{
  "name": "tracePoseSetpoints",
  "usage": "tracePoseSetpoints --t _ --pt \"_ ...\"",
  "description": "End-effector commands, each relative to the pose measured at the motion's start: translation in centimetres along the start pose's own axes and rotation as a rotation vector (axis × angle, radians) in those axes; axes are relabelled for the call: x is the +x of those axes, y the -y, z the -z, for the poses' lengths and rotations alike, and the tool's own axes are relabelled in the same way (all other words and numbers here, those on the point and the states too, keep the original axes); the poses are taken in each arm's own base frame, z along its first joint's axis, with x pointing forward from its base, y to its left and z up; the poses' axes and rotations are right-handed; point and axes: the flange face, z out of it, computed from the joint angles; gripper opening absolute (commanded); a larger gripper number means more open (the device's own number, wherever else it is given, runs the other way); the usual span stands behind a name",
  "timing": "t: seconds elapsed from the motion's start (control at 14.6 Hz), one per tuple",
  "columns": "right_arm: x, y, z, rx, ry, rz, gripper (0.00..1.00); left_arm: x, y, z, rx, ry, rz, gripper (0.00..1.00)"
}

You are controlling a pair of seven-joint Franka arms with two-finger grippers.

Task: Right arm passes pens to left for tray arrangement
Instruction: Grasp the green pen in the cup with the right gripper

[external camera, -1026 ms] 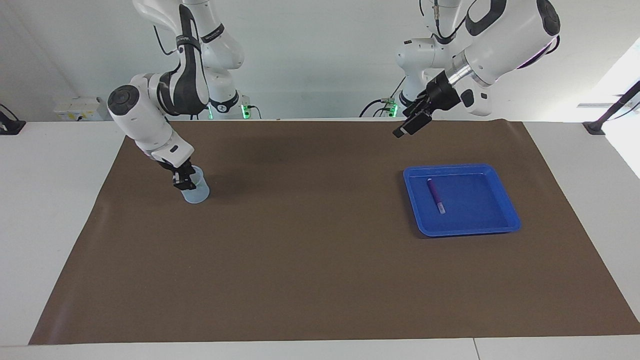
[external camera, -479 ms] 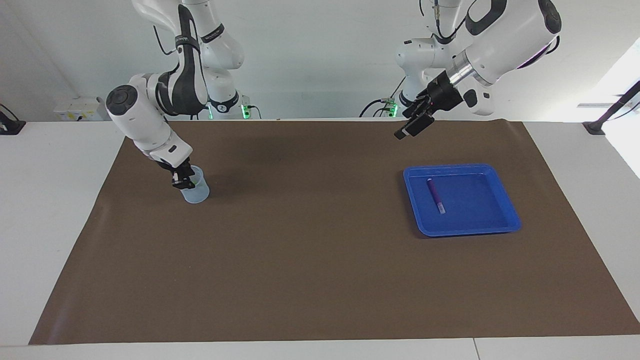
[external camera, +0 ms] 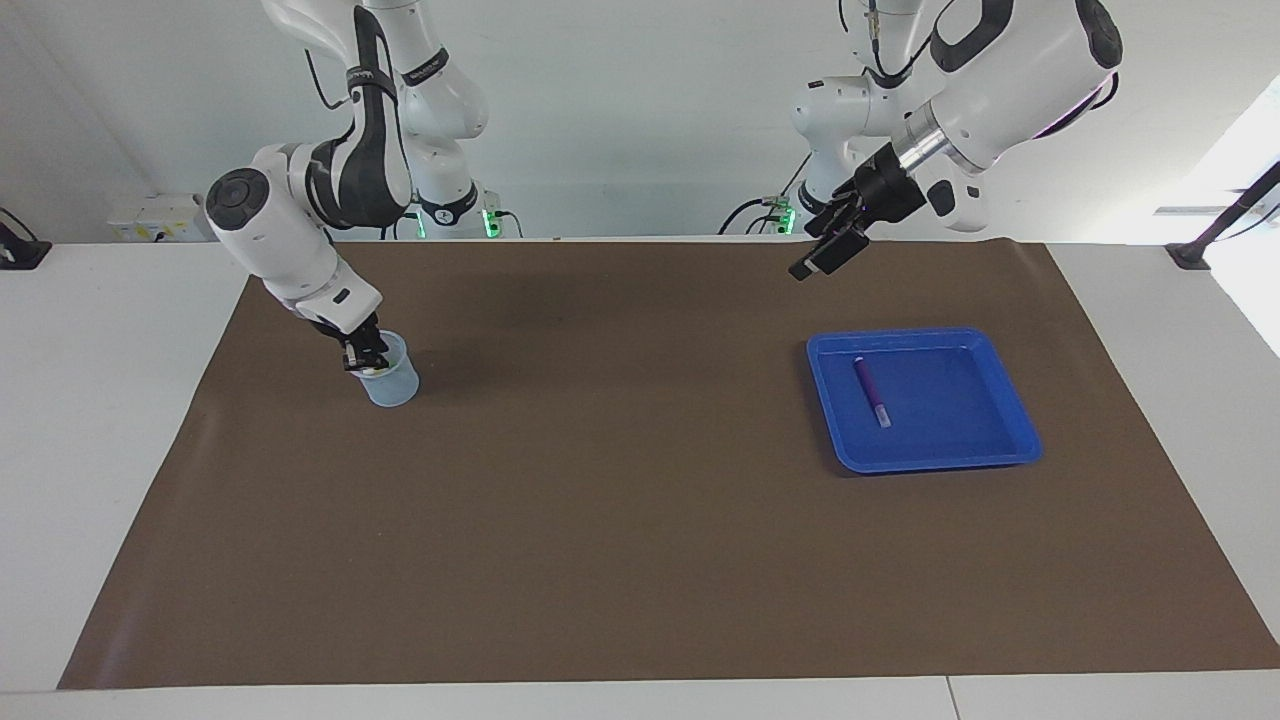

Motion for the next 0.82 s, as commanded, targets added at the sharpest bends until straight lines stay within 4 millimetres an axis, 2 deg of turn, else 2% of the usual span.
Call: tracePoseSetpoints --t 0.0,0.21,0.27,0.34,0.41,0.48,0.55,0.75 --pt "-0.24 0.02 1.00 0.008 -0.013 -0.027 0.28 -0.32 0.76 -0.11 -0.022 0.002 0.020 1.00" --pt "-0.55 -0.07 1.86 0.013 -0.018 -0.039 0.28 -0.45 0.67 -0.15 -0.026 0.001 0.022 1.00" --pt "-0.71 0.00 1.80 0.014 -0.018 -0.044 0.33 -0.44 0.66 -0.13 -0.027 0.000 0.022 1.00" --pt "-0.63 -0.02 1.80 0.014 -0.018 -0.045 0.51 -0.44 0.66 -0.13 -0.027 0.000 0.022 1.00" --pt "-0.64 -0.04 1.81 0.013 -0.018 -0.058 0.77 -0.44 0.64 -0.12 -0.029 0.000 0.022 1.00" --pt "-0.64 -0.04 1.81 0.013 -0.018 -0.062 0.91 -0.44 0.64 -0.12 -0.029 0.000 0.022 1.00" --pt "-0.42 -0.09 1.79 0.014 -0.016 -0.054 1.00 -0.44 0.64 -0.12 -0.029 0.000 0.022 1.00" --pt "-0.28 0.21 1.30 0.022 -0.019 0.013 1.00 -0.36 0.66 -0.23 -0.028 0.000 0.031 1.00"
